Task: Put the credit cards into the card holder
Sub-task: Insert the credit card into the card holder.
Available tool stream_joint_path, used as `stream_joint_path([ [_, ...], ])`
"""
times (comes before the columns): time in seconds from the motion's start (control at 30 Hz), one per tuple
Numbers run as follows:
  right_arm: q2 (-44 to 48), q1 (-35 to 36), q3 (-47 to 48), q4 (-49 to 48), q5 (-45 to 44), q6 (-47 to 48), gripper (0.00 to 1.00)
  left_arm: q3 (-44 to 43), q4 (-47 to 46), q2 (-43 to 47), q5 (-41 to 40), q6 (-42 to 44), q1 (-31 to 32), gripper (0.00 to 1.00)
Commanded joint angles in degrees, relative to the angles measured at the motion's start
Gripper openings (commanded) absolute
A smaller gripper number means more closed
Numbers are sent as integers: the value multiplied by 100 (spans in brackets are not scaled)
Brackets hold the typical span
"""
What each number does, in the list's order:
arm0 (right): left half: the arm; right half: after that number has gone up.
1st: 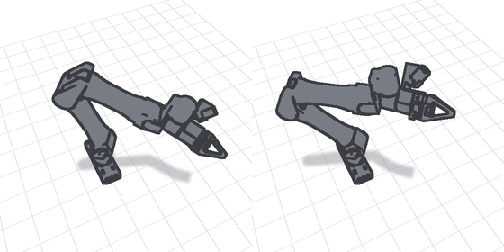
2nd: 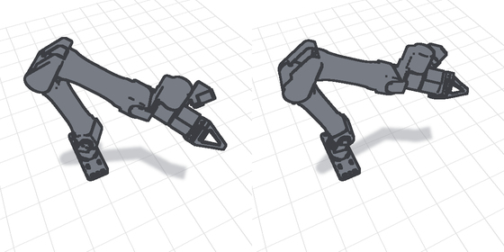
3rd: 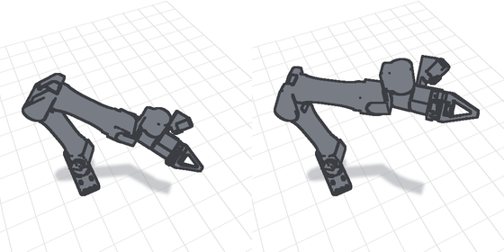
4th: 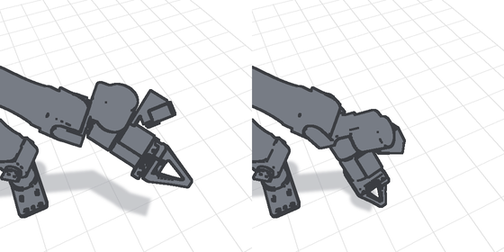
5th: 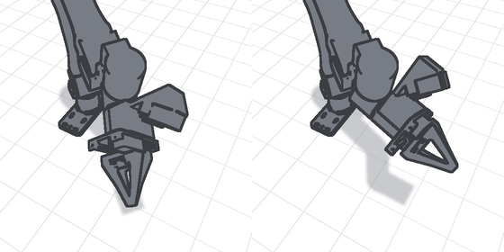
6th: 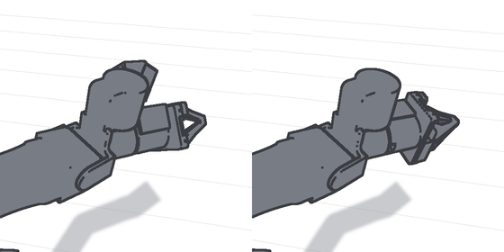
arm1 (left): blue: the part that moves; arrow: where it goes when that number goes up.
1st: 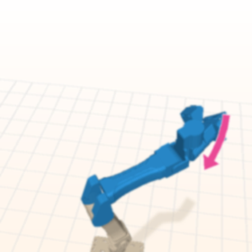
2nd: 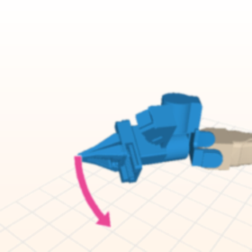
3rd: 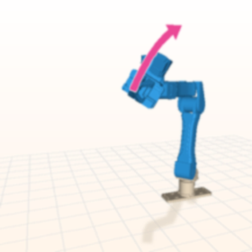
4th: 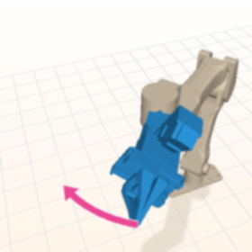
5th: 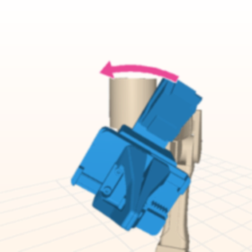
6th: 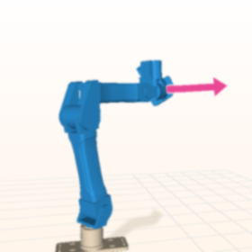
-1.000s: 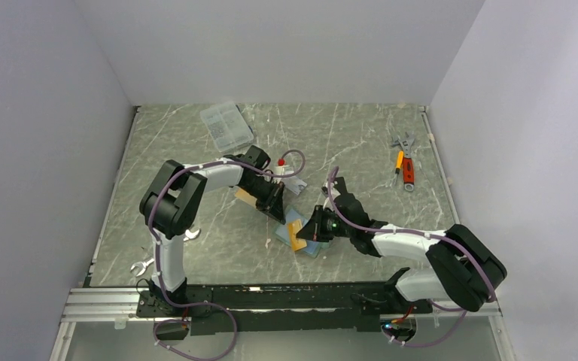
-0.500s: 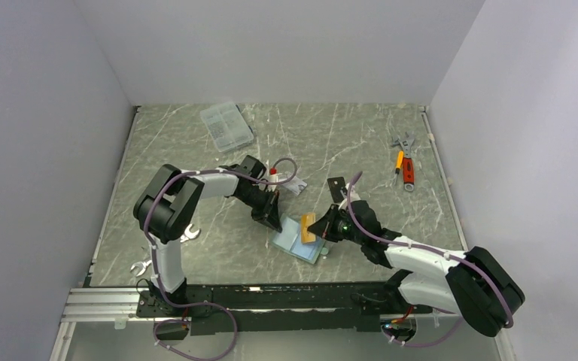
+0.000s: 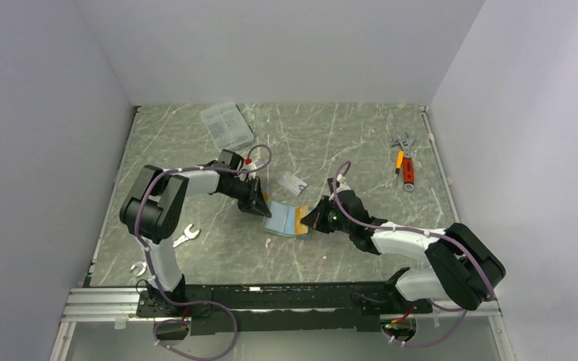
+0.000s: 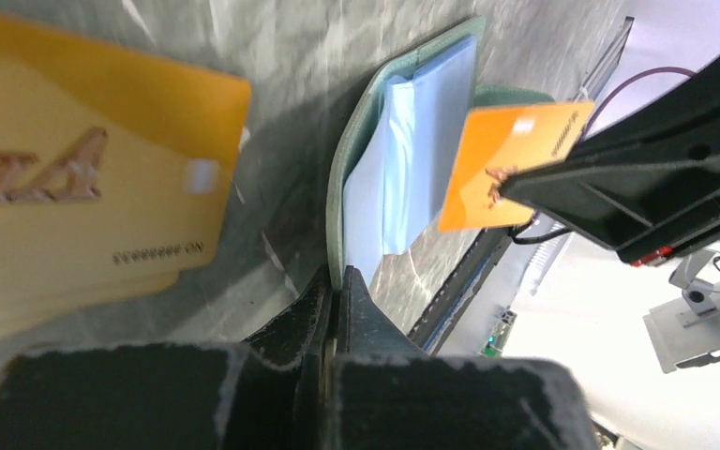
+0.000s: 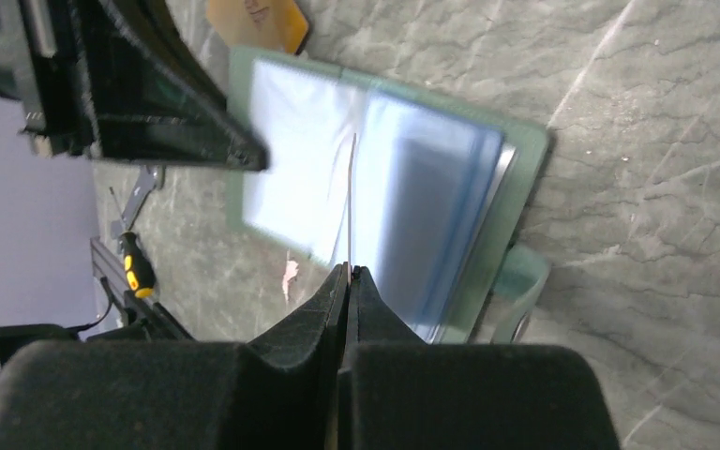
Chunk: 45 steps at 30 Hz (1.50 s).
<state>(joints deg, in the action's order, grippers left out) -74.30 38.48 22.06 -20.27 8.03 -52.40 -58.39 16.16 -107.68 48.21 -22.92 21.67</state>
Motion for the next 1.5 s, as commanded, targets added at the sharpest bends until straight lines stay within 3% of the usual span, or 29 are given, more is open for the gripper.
stream_joint_path([
  [0.0, -267, 70, 288, -538, -282, -70, 0, 451, -552, 511, 144, -419, 74, 0],
  [0.3, -1046, 406, 936, -521, -462, -53, 0, 942, -792, 901, -233, -389, 100, 1],
  [0.83, -1090, 715, 527, -255, -699, 206, 0, 1251, -1129, 898, -273, -747, 117, 16],
  [0.9, -1095, 744, 502, -223, -729, 262, 0, 1316, -1151, 889, -267, -837, 121, 14],
  [1.03, -1037, 763, 434, -179, -796, 178, 0, 1526, -1299, 906, -282, -1077, 121, 0],
  [1.13, -959, 759, 385, -240, -985, 41, 0, 1797, -1808, 907, -152, -1334, 109, 0],
  [1.47, -1004, 766, 277, -665, -919, -378, 0, 1935, -2008, 1002, -302, -1542, 131, 0],
])
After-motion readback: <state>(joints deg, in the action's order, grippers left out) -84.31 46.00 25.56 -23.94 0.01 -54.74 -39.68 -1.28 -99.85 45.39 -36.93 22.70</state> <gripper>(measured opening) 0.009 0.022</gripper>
